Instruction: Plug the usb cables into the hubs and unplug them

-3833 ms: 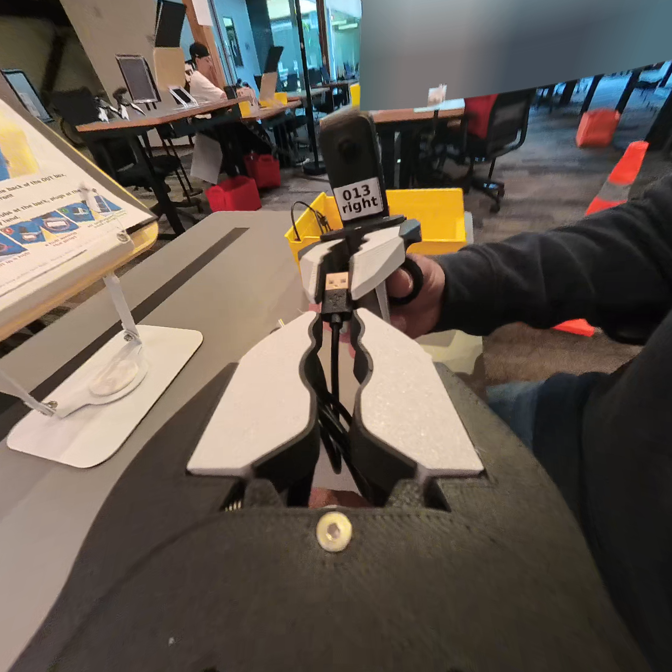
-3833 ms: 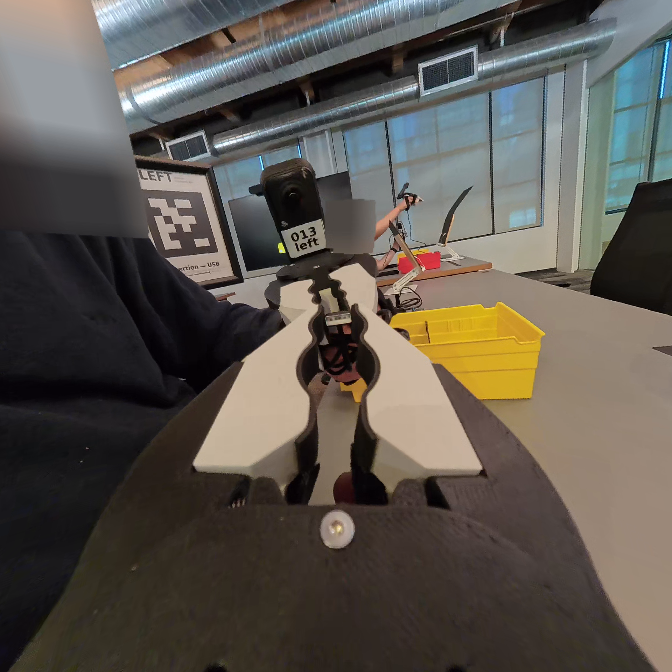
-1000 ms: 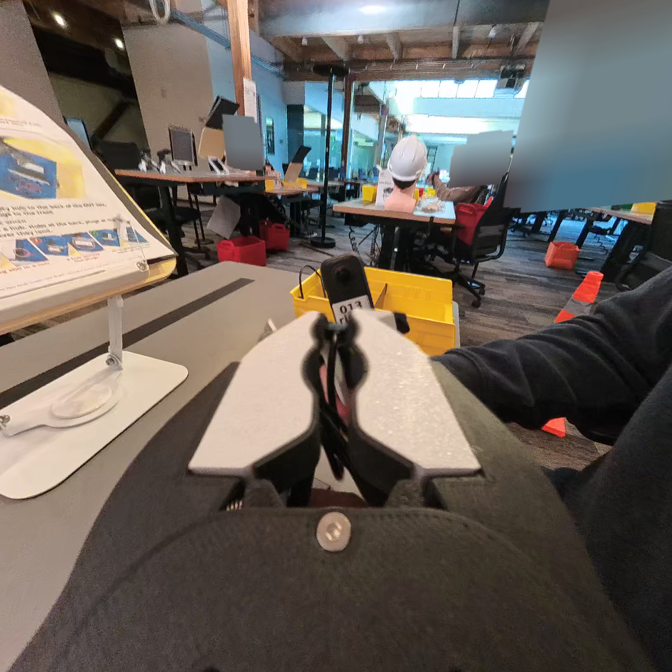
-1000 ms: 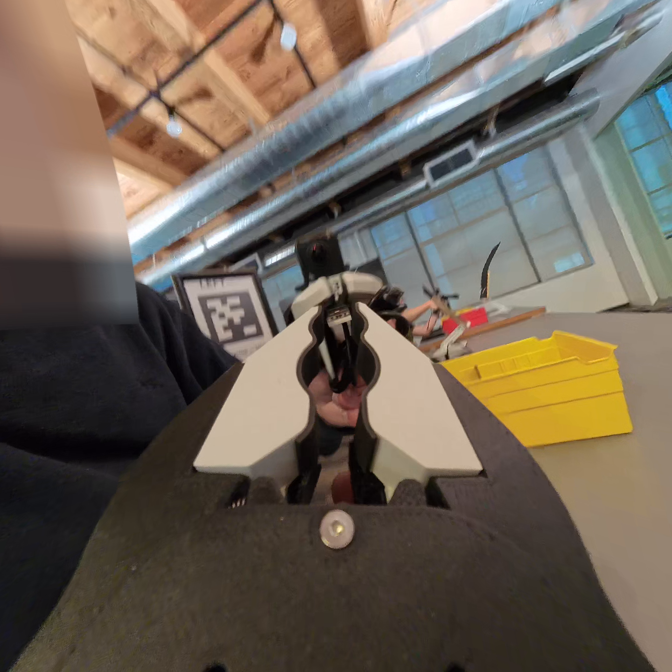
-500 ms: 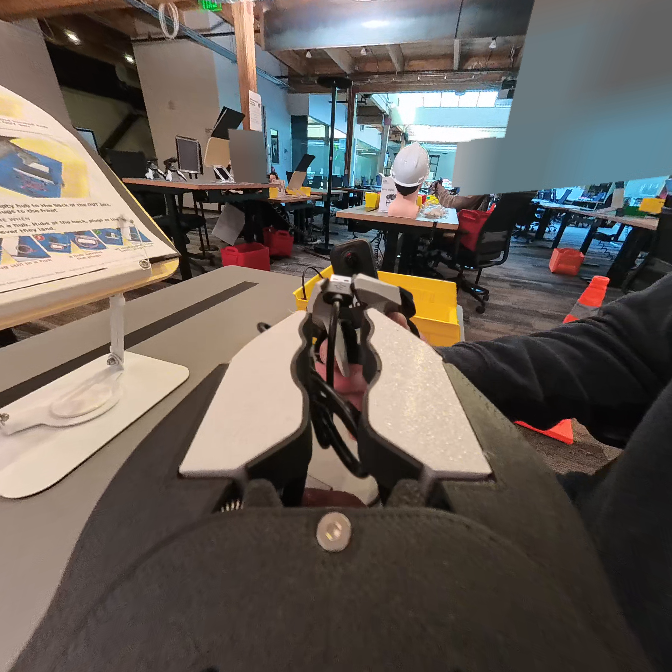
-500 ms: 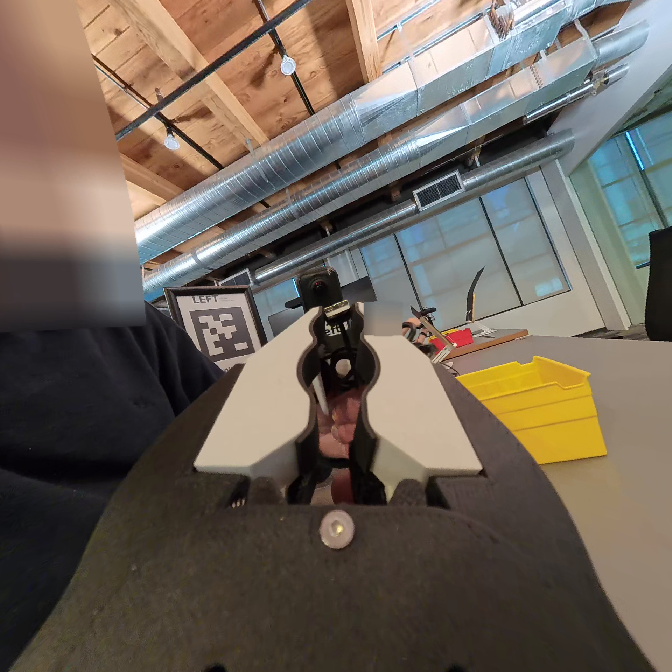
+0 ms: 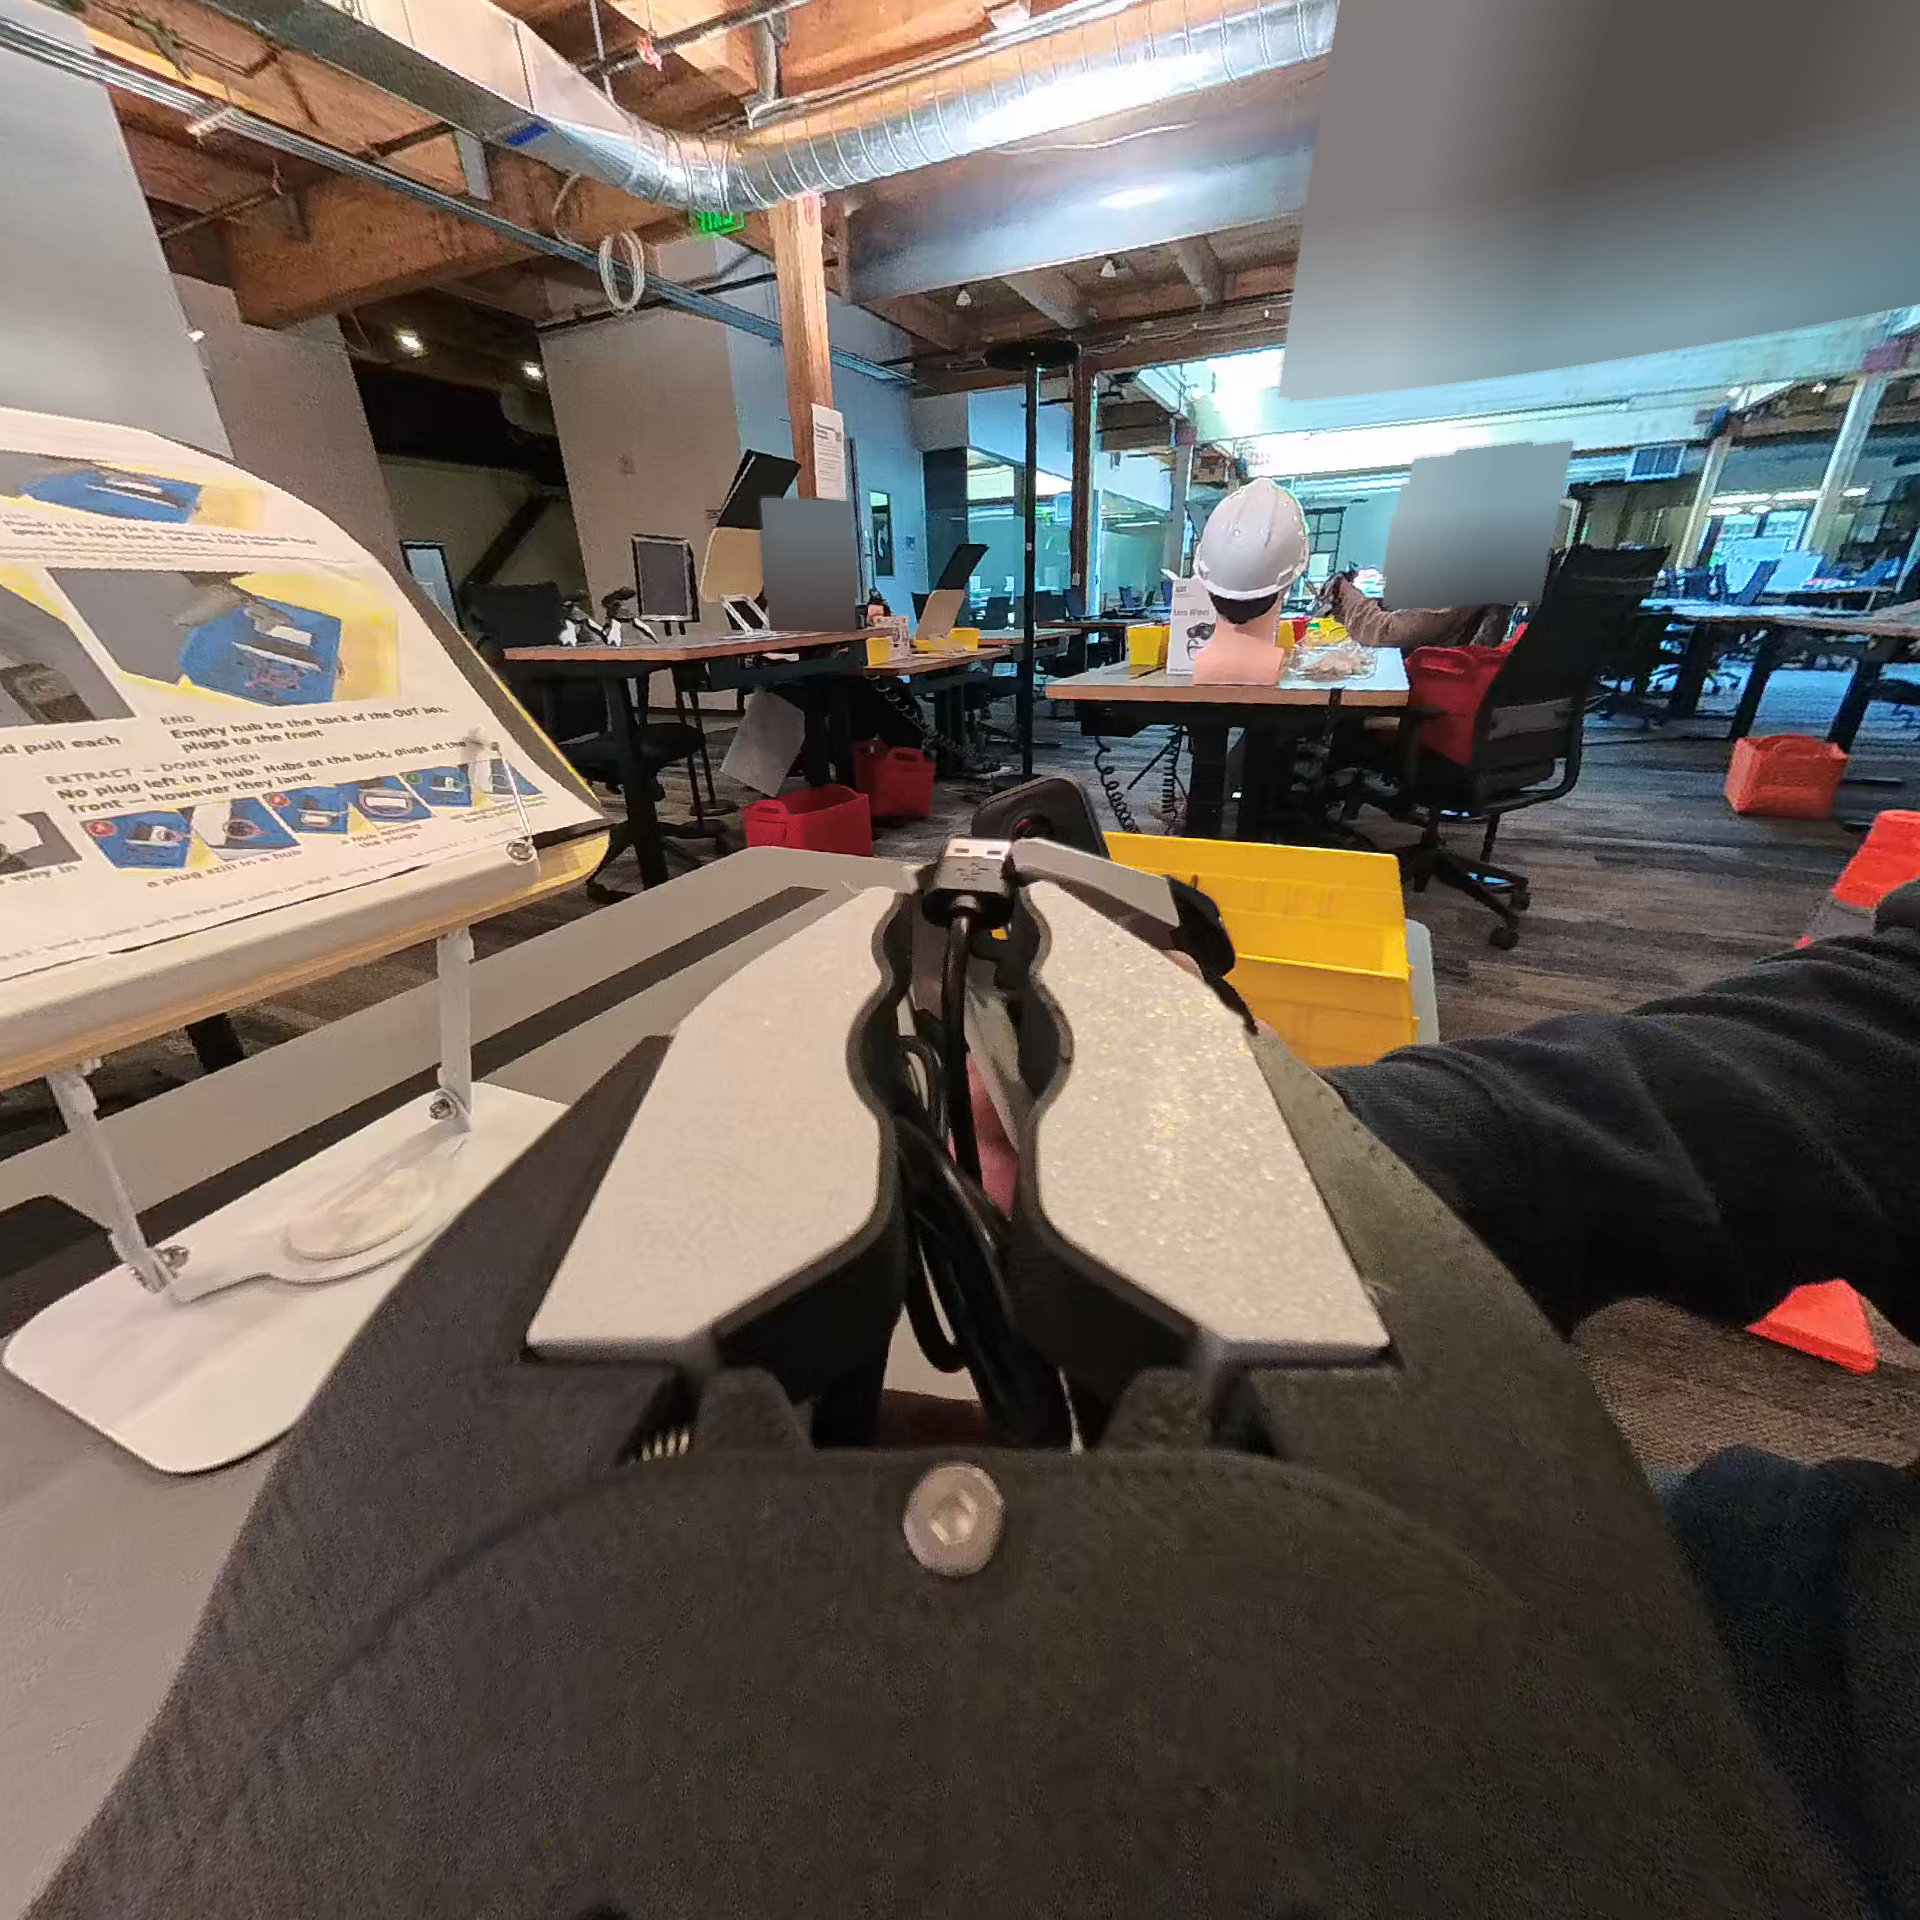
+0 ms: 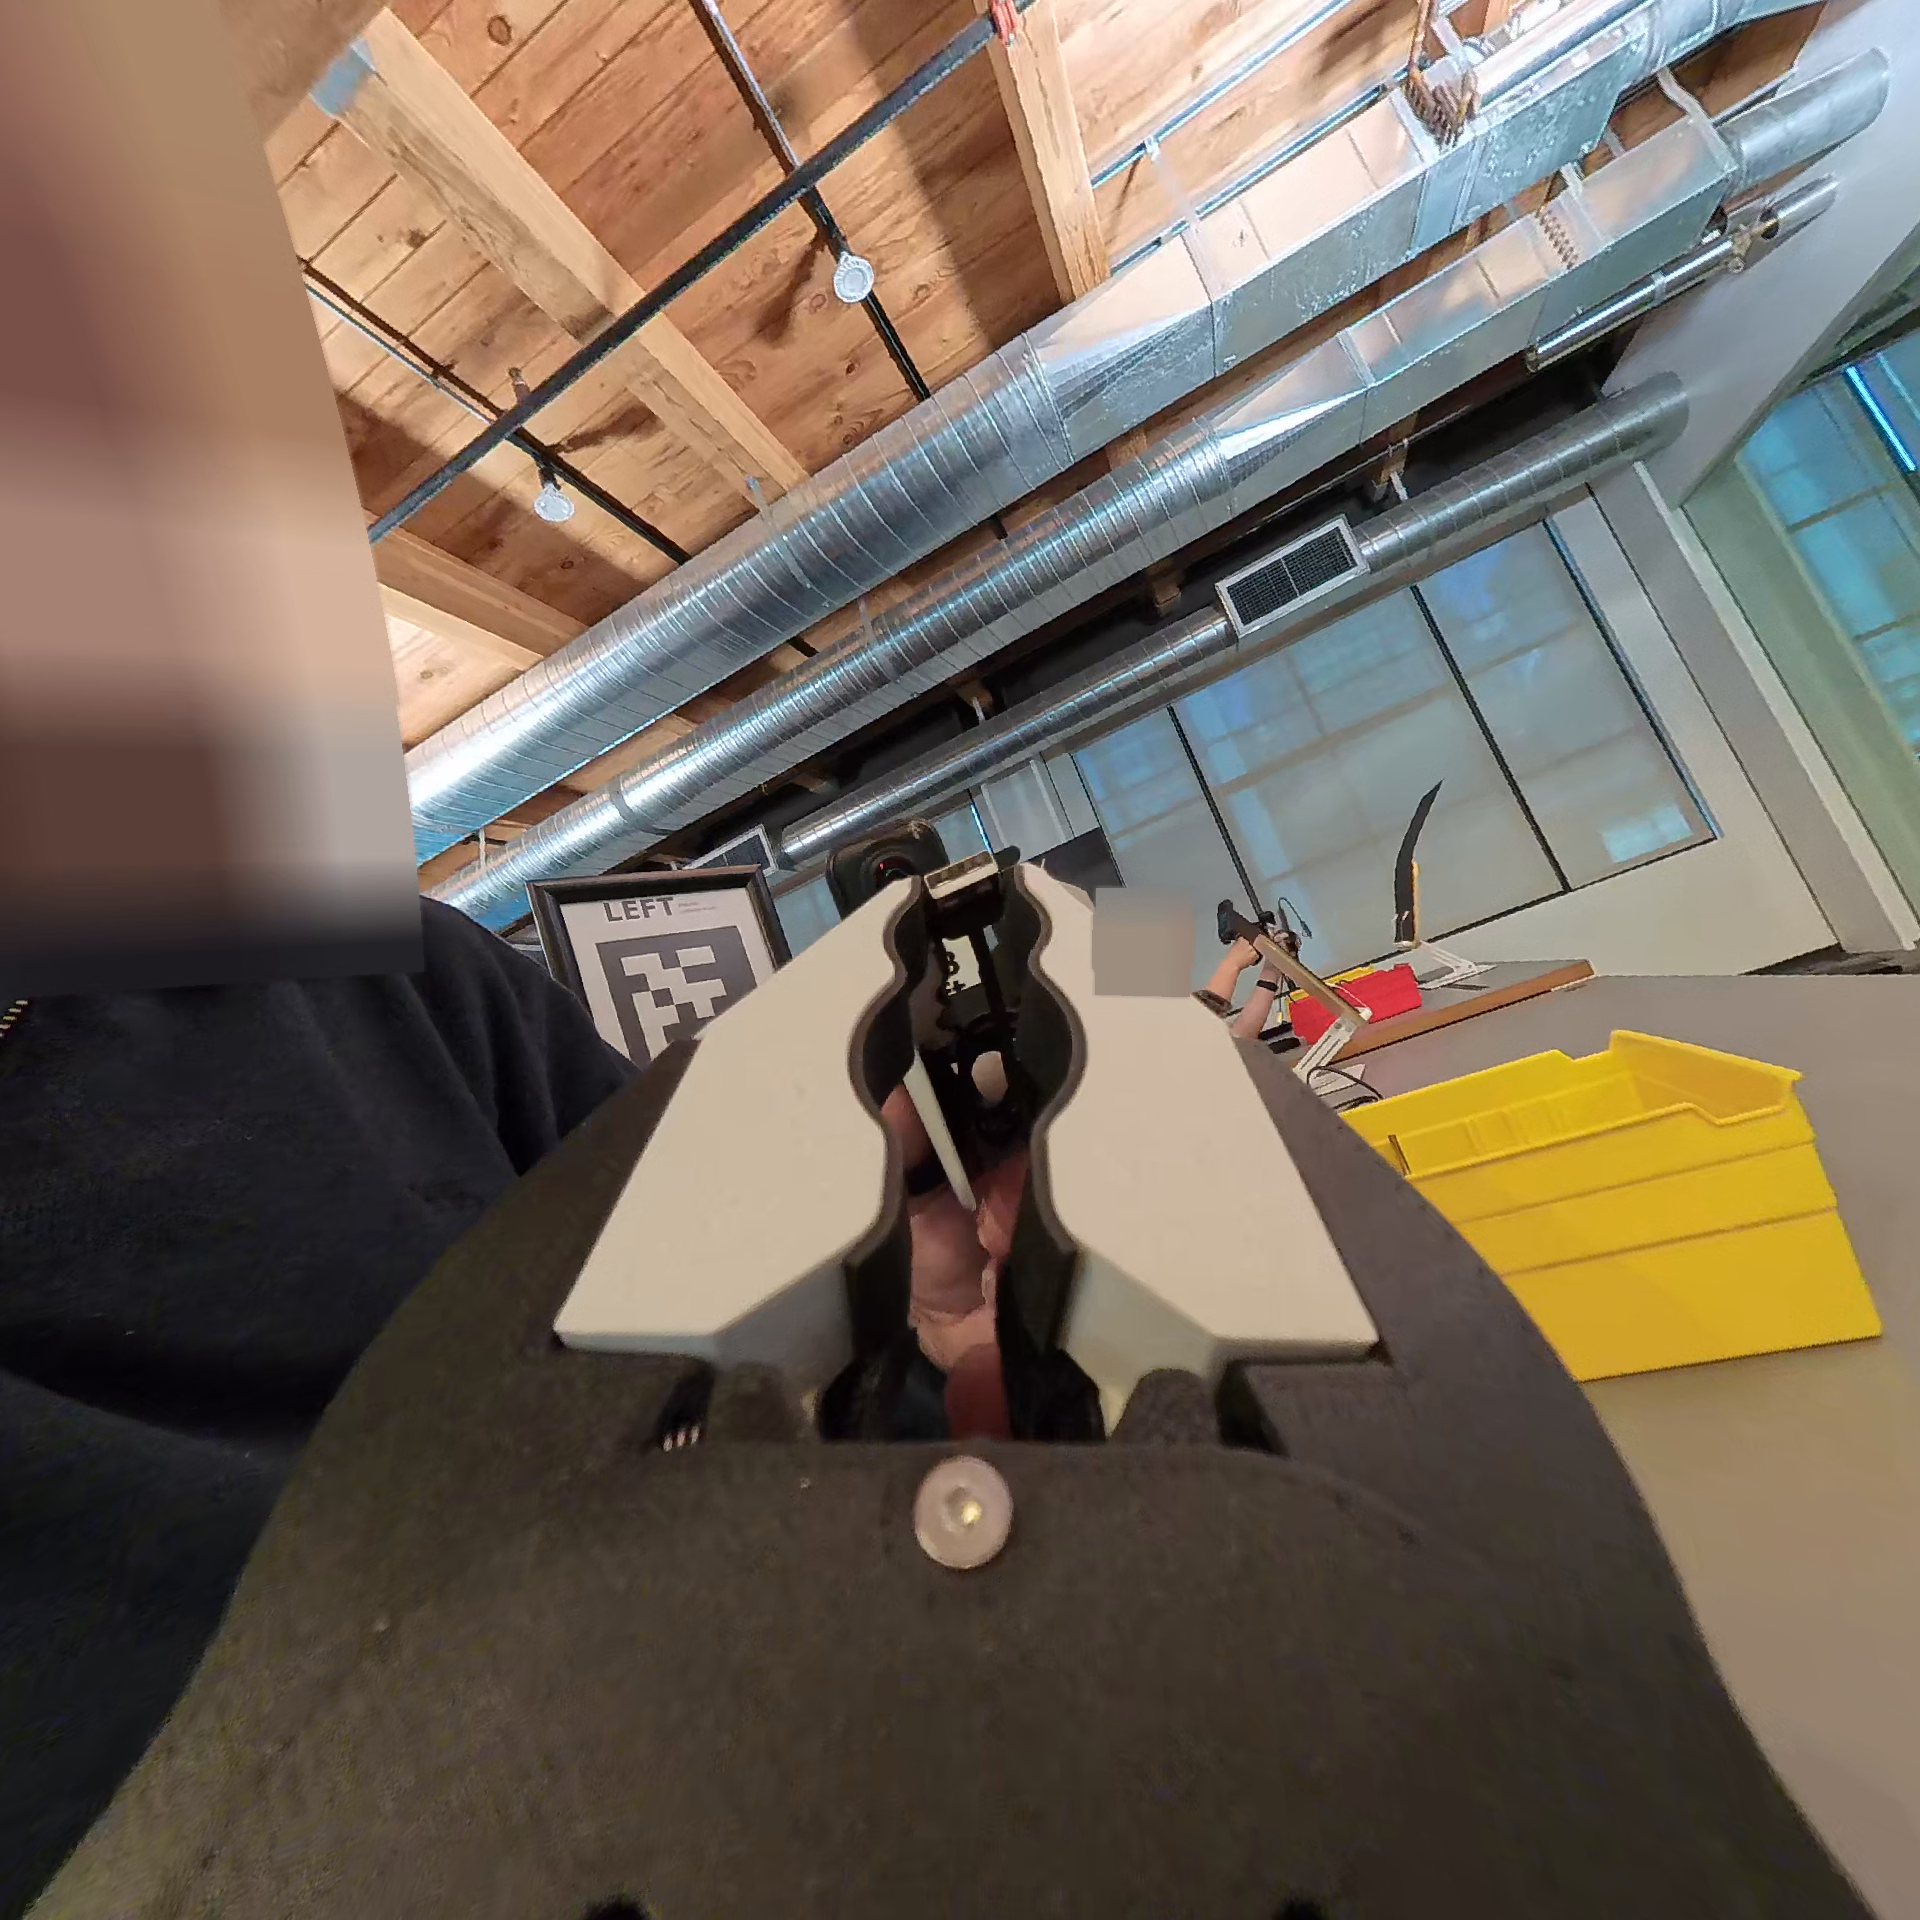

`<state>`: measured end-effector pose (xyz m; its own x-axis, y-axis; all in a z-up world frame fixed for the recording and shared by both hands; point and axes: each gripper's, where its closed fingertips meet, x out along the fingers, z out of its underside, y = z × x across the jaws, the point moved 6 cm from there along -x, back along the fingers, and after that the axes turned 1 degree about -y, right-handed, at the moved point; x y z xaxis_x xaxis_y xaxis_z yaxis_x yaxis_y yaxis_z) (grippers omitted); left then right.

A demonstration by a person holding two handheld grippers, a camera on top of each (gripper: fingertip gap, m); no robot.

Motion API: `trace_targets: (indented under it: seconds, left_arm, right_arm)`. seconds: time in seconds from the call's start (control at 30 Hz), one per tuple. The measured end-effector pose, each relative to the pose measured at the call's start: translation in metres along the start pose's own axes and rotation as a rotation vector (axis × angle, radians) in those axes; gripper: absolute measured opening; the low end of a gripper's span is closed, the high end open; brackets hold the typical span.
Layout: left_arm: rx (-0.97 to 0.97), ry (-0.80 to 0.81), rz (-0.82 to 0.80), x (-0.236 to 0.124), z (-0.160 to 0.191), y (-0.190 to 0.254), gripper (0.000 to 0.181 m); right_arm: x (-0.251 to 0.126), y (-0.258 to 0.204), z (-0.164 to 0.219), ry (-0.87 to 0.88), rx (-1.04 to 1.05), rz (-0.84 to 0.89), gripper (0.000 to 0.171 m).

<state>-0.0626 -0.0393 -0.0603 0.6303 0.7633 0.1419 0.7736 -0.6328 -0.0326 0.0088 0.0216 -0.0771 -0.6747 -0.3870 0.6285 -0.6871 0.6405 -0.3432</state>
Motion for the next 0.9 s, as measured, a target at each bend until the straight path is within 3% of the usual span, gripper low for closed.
trace_targets:
  seconds: [0.27,0.57,0.9]
  left_arm:
    - [0.125,-0.031,-0.068,-0.0001,-0.0014,0.0030,0.015]
    - [0.055,-0.025,0.012,-0.0019,-0.0039,0.0041,0.014]
    - [0.016,0.004,-0.033,-0.0013,-0.0043,0.0036,0.014]
  right_arm:
    - [-0.0015,0.0013,0.0008,0.021,0.030,0.002,0.011]
    - [-0.0023,-0.0001,0.0016,0.021,0.063,-0.041,0.011]
    - [-0.0010,0.0022,0.0026,0.078,0.087,-0.042,0.011]
